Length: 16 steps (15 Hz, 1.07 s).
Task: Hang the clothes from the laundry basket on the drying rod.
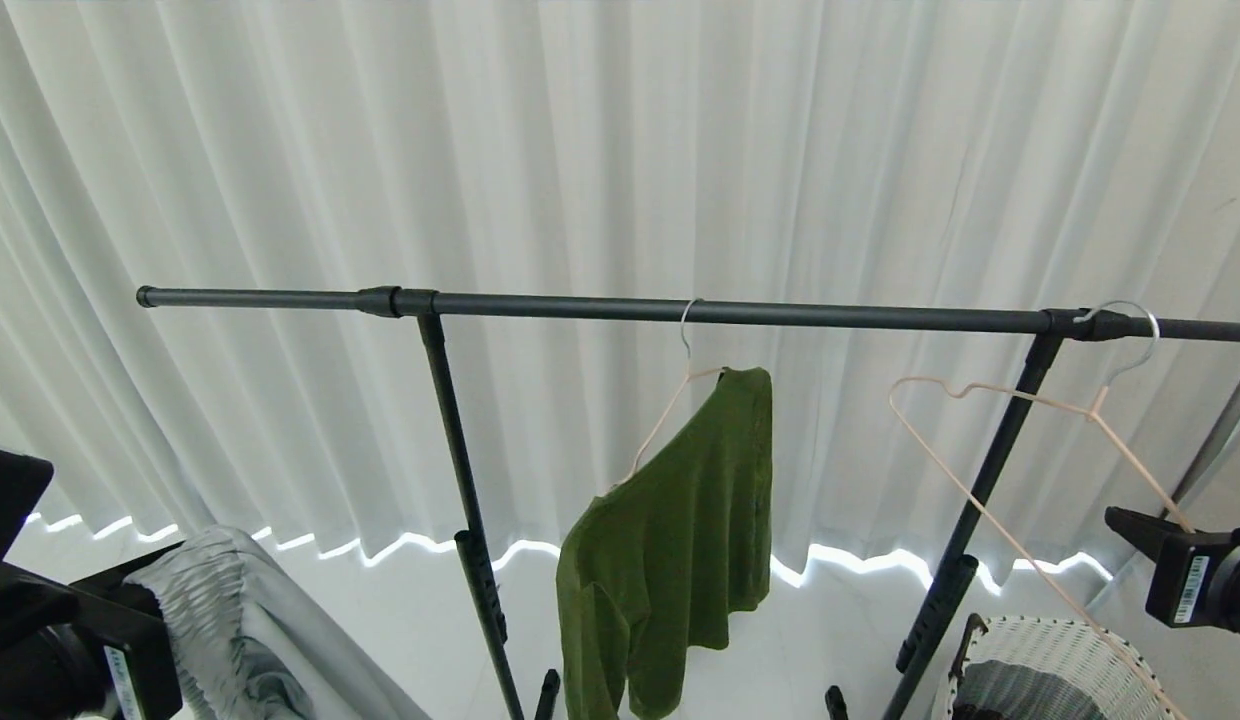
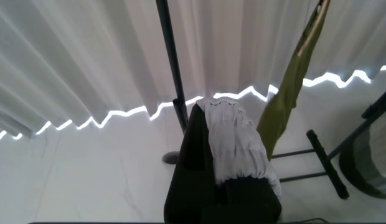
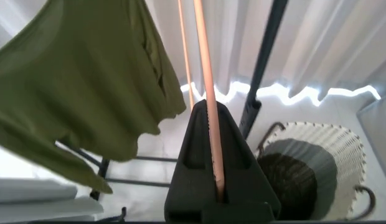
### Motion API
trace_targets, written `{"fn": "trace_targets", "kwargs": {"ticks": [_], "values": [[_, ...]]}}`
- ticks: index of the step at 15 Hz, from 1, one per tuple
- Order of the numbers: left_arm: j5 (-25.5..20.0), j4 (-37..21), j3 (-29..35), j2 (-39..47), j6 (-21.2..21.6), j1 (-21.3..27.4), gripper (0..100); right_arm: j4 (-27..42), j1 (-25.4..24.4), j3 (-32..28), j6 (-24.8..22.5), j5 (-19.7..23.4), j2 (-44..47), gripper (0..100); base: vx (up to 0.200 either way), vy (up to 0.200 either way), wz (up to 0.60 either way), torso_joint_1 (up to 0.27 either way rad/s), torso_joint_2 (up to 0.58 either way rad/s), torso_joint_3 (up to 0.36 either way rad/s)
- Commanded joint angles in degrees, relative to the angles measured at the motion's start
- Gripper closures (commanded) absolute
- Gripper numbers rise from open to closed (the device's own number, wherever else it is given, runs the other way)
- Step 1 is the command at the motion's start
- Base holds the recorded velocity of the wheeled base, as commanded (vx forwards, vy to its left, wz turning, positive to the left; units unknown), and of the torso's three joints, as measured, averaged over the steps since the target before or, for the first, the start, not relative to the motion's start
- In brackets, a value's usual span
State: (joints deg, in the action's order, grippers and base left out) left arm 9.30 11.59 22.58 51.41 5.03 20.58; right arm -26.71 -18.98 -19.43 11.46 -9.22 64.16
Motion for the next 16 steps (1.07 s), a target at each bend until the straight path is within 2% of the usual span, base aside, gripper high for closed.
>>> {"fn": "trace_targets", "kwargs": {"ticks": [1, 4, 9, 11, 12, 13, 15, 16], "values": [[0.01, 0.01, -0.08, 0.01, -0.02, -0.01, 100, -0.01, -0.18, 0.01, 0.05, 0.08, 0.09, 100, 0.000, 0.000, 0.00, 0.000, 0.00, 0.000], [-0.07, 0.01, -0.34, 0.01, 0.15, -0.01, 100, -0.10, -1.59, 0.10, 0.32, 2.36, -0.44, 100, 0.000, 0.000, 0.00, 0.000, 0.00, 0.000], [-0.16, 0.01, -0.25, 2.91, 0.41, 0.08, 100, -0.27, -8.27, 2.21, 2.52, 12.20, -4.57, 100, 0.000, 0.000, 0.00, 0.000, 0.00, 0.000], [-0.16, 0.01, -0.08, 4.23, 0.33, 0.08, 100, -0.27, -12.40, 2.29, 4.01, 13.35, -6.24, 100, 0.000, 0.000, 0.00, 0.000, 0.00, 0.000], [-0.16, 0.01, 0.36, 4.75, 0.33, 0.08, 100, -0.36, -16.61, 2.38, 5.59, 13.43, -7.03, 100, 0.000, 0.000, 0.00, 0.000, 0.00, 0.000], [-0.16, 0.01, 0.45, 4.84, 0.33, 0.08, 100, -0.54, -18.64, 2.56, 6.03, 13.43, -7.12, 100, 0.000, 0.000, 0.00, 0.000, 0.00, 0.000], [0.19, 0.01, 1.68, 4.84, 0.15, 0.08, 100, -5.55, -21.10, 3.00, 7.44, 14.23, -6.77, 100, 0.000, 0.000, 0.00, 0.000, 0.00, 0.000], [0.28, -0.08, 3.88, 5.19, -0.02, -0.01, 100, -7.30, -21.98, 3.00, 7.26, 16.77, -6.77, 100, 0.000, 0.000, 0.00, 0.000, 0.00, 0.000]]}}
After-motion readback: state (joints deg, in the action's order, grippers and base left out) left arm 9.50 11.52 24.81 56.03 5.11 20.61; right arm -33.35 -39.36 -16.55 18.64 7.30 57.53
